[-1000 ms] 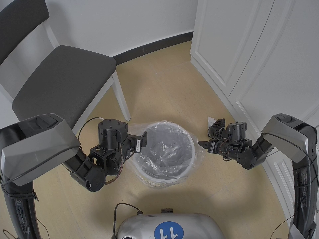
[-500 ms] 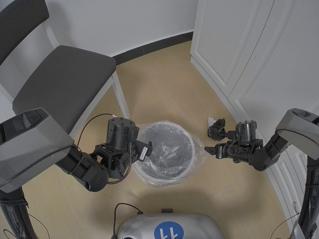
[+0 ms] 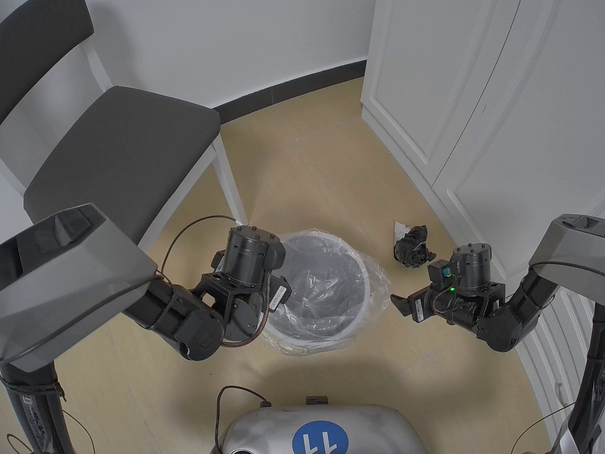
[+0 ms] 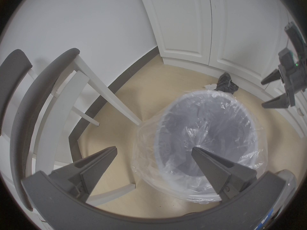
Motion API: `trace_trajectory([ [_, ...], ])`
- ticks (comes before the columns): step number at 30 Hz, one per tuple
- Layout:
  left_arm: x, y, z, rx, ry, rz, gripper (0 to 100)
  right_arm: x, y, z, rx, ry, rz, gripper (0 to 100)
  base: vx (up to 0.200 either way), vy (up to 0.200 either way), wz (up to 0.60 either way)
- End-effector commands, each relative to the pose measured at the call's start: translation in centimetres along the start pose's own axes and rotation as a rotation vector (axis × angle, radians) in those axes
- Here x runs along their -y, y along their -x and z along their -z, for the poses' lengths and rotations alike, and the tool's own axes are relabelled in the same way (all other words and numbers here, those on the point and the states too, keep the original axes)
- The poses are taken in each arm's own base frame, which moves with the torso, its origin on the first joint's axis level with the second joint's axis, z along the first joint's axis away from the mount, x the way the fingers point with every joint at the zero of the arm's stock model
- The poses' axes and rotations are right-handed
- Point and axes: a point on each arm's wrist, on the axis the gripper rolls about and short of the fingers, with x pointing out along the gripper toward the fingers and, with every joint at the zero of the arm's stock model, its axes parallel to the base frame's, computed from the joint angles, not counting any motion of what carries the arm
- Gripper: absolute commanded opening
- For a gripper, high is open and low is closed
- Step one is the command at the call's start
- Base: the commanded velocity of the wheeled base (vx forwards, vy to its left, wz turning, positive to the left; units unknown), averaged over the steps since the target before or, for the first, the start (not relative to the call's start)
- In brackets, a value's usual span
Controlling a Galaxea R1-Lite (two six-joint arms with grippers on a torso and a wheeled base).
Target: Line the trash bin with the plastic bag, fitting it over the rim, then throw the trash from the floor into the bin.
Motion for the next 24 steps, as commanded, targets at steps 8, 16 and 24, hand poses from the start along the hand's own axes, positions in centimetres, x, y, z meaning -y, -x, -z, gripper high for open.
trace_trajectory([
  [8, 3.8, -2.0, 1.9, -0.049, -0.063, 0.031, 100, 0.2, 1.4, 0.7, 0.046, 0.064, 0.012, 100, 0.0, 0.0, 0.0],
  [16, 3.2, -0.6, 3.1, -0.062, -0.02, 0.023, 100, 0.3, 2.0, 0.1, 0.069, 0.062, 0.016, 100, 0.0, 0.0, 0.0],
  [24, 3.4, 1.8, 3.5, 0.002, 0.118, 0.045, 100, 0.0, 2.2, 0.1, 0.069, 0.066, 0.008, 100, 0.0, 0.0, 0.0],
])
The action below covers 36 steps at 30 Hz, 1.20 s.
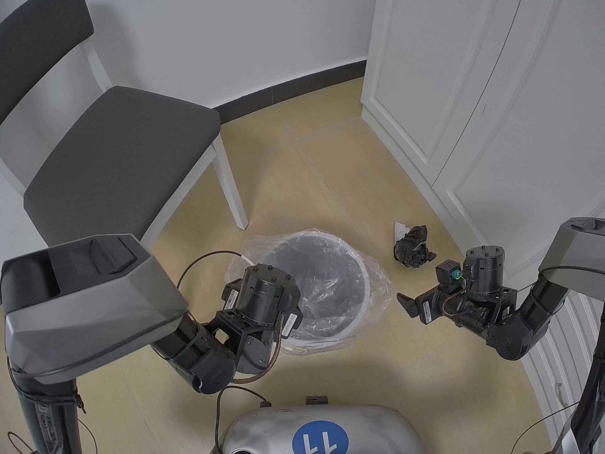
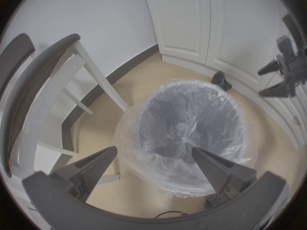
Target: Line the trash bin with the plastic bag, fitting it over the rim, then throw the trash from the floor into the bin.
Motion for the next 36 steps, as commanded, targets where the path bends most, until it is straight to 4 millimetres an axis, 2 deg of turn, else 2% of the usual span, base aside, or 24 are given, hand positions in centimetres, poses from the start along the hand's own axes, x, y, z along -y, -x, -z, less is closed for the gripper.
trace_trajectory([
  [1, 0.1, 1.4, 0.4, 0.017, 0.037, 0.017, 100, -0.3, 0.2, -0.1, 0.001, 0.004, -0.008, 100, 0.0, 0.0, 0.0],
  [6, -0.1, 1.5, 2.6, -0.015, 0.039, 0.015, 100, -0.4, 0.2, 0.0, -0.001, 0.005, -0.01, 100, 0.0, 0.0, 0.0],
  [13, 0.3, 0.9, 3.6, -0.038, 0.059, 0.015, 100, -0.4, 0.3, 0.0, 0.002, 0.005, -0.011, 100, 0.0, 0.0, 0.0],
  [23, 0.0, 1.8, 6.0, -0.116, 0.03, 0.02, 100, -0.4, 0.4, 0.1, 0.019, 0.005, -0.009, 100, 0.0, 0.0, 0.0],
  [25, 0.1, 1.6, 6.4, -0.129, 0.031, 0.022, 100, -0.4, 0.5, 0.1, 0.022, 0.004, -0.009, 100, 0.0, 0.0, 0.0],
  [26, 0.4, 1.0, 7.4, -0.157, 0.028, 0.021, 100, -0.4, 0.5, 0.1, 0.022, 0.004, -0.009, 100, 0.0, 0.0, 0.0],
  [29, 0.6, 0.0, 8.7, -0.192, 0.03, 0.011, 100, -0.4, 0.5, 0.1, 0.021, 0.004, -0.007, 100, 0.0, 0.0, 0.0],
  [36, 0.8, -0.6, 9.4, -0.195, 0.05, 0.007, 100, -0.3, 0.5, 0.1, 0.023, 0.004, -0.007, 100, 0.0, 0.0, 0.0],
])
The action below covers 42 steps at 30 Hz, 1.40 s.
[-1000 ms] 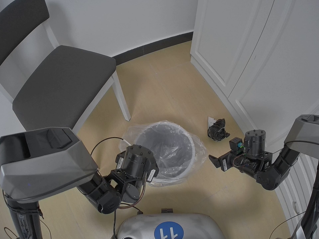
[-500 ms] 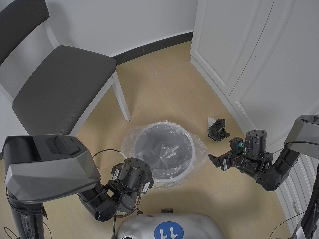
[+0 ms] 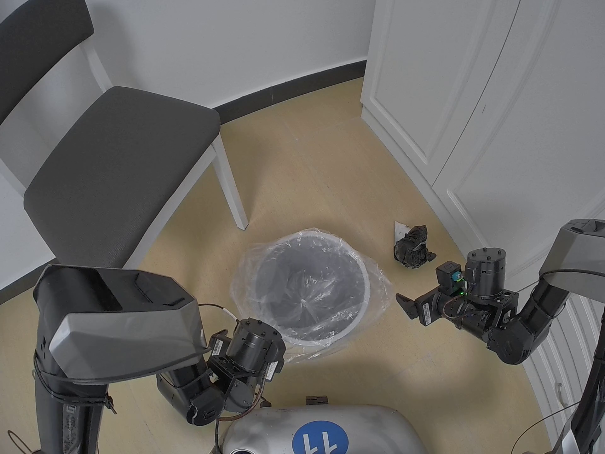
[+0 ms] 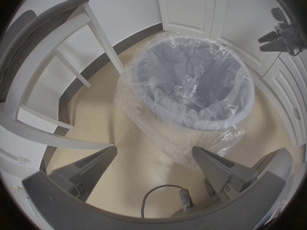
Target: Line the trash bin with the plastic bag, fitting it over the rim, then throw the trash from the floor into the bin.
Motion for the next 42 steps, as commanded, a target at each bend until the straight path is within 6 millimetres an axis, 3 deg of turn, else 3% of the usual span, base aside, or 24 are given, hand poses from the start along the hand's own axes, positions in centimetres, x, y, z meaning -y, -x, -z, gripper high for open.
trace_trajectory([
  [1, 0.2, -1.1, 1.2, -0.034, -0.011, -0.008, 100, 0.0, -0.1, 0.1, -0.003, 0.001, 0.0, 100, 0.0, 0.0, 0.0],
  [9, 0.5, -4.2, 1.4, -0.018, 0.026, -0.034, 100, -0.2, -0.1, 0.1, 0.004, 0.0, -0.003, 100, 0.0, 0.0, 0.0],
  [15, 0.5, -4.5, 1.2, 0.001, 0.055, -0.035, 100, -0.4, -0.1, 0.0, 0.007, 0.001, -0.01, 100, 0.0, 0.0, 0.0],
  [19, -0.3, -3.2, 1.5, 0.031, 0.084, -0.037, 100, -0.4, -0.1, 0.0, 0.009, 0.0, -0.011, 100, 0.0, 0.0, 0.0],
  [25, -2.8, 0.9, 1.3, 0.061, 0.112, -0.028, 100, -0.4, 0.0, 0.1, 0.002, 0.001, -0.014, 100, 0.0, 0.0, 0.0],
  [30, -3.8, 3.1, 0.8, 0.076, 0.174, 0.009, 100, -0.6, -0.1, 0.3, -0.003, 0.004, -0.019, 100, 0.0, 0.0, 0.0],
  [38, -5.6, 3.6, 0.8, 0.067, 0.235, -0.021, 100, -0.4, -1.0, 0.9, -0.021, 0.0, -0.01, 100, 0.0, 0.0, 0.0],
  [42, -5.6, 2.1, 0.6, 0.082, 0.256, -0.039, 100, -0.5, -1.5, 1.7, -0.046, 0.001, -0.011, 100, 0.0, 0.0, 0.0],
])
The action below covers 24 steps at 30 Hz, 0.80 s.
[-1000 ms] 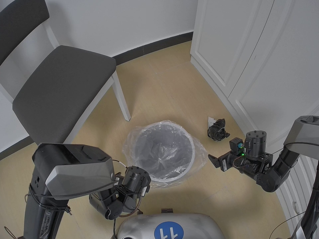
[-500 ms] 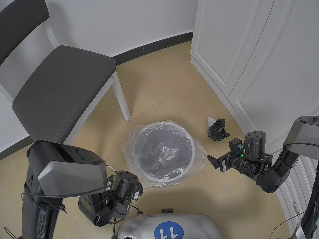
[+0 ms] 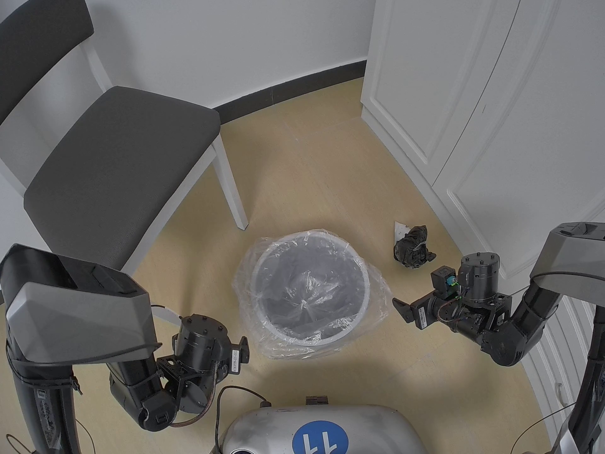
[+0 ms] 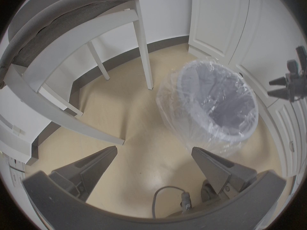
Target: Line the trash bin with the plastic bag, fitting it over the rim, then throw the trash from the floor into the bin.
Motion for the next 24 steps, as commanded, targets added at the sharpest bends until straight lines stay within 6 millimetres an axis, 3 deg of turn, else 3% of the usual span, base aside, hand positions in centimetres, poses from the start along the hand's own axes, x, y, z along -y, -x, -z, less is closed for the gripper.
trace_trajectory([
  [1, 0.0, -2.0, -0.2, 0.024, 0.03, -0.027, 100, 0.1, -0.8, 0.9, -0.029, -0.001, 0.005, 100, 0.0, 0.0, 0.0],
  [10, 0.7, -7.0, 1.1, 0.014, 0.03, -0.066, 100, 1.8, -2.8, 1.9, -0.049, -0.023, 0.053, 100, 0.0, 0.0, 0.0],
  [16, -0.5, -9.2, 0.1, 0.042, 0.046, -0.112, 100, 2.1, -4.9, 2.5, -0.041, -0.066, 0.068, 100, 0.0, 0.0, 0.0],
  [24, -0.2, -11.2, 0.3, 0.02, 0.041, -0.093, 100, 1.3, -8.1, 2.5, 0.005, -0.268, 0.026, 100, 0.0, 0.0, 0.0],
])
